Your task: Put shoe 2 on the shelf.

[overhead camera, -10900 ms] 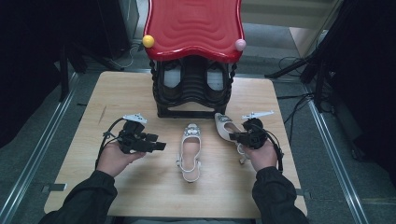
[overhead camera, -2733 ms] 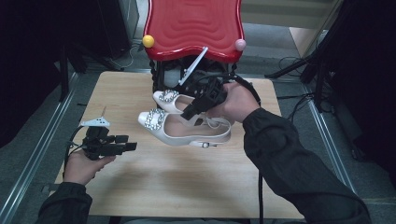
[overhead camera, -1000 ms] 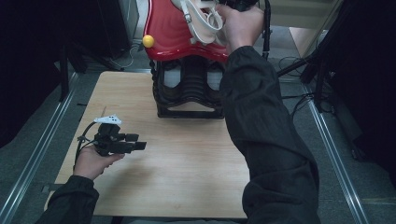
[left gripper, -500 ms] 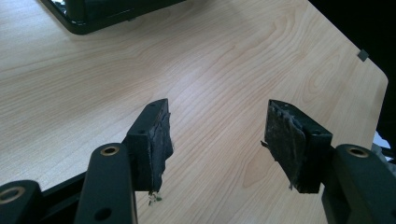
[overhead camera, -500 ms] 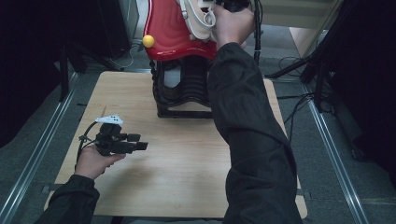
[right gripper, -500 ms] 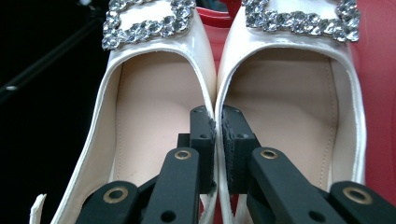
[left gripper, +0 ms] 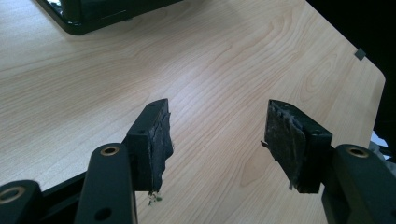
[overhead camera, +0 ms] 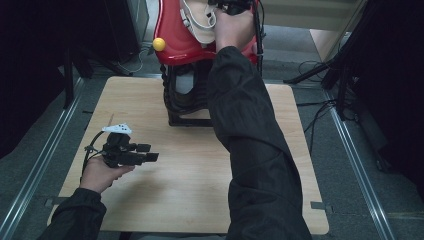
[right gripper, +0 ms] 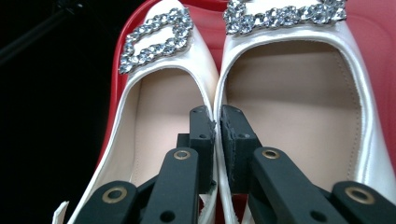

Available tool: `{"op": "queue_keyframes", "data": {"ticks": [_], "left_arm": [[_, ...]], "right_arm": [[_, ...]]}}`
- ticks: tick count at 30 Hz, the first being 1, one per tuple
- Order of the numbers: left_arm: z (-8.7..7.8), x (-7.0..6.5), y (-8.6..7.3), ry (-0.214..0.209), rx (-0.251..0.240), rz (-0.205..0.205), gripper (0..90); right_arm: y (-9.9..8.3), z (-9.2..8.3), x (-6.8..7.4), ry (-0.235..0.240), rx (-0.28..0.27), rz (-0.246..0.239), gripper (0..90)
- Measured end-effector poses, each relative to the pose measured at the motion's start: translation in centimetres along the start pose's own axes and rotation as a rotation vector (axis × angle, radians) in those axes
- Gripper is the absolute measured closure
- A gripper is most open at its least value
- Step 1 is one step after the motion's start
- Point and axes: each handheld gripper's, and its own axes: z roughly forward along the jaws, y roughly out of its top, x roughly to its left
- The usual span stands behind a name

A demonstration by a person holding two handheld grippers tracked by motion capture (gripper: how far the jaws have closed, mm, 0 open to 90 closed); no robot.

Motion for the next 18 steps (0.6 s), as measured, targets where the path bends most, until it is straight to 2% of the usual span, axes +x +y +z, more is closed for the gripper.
{"op": "queue_keyframes", "data": {"ticks": [6, 11, 15, 18], "left_arm": [[0.0, 0.1, 0.0, 0.006, -0.001, -0.002, 40.8], [0.1, 0.0, 0.1, 0.002, 0.001, 0.002, 40.9], [0.1, 0.0, 0.1, 0.006, 0.001, 0.009, 40.8], [0.1, 0.1, 0.1, 0.009, -0.002, 0.001, 40.9]], "right_arm": [[-0.2, 0.2, 0.4, -0.023, -0.008, -0.025, 83.6], [-0.2, 0.1, 0.3, -0.015, -0.012, -0.047, 80.7], [-0.1, -0.2, 0.1, 0.007, -0.02, -0.053, 75.5], [0.1, -0.8, 0.1, 0.0, -0.036, -0.074, 70.1]]}}
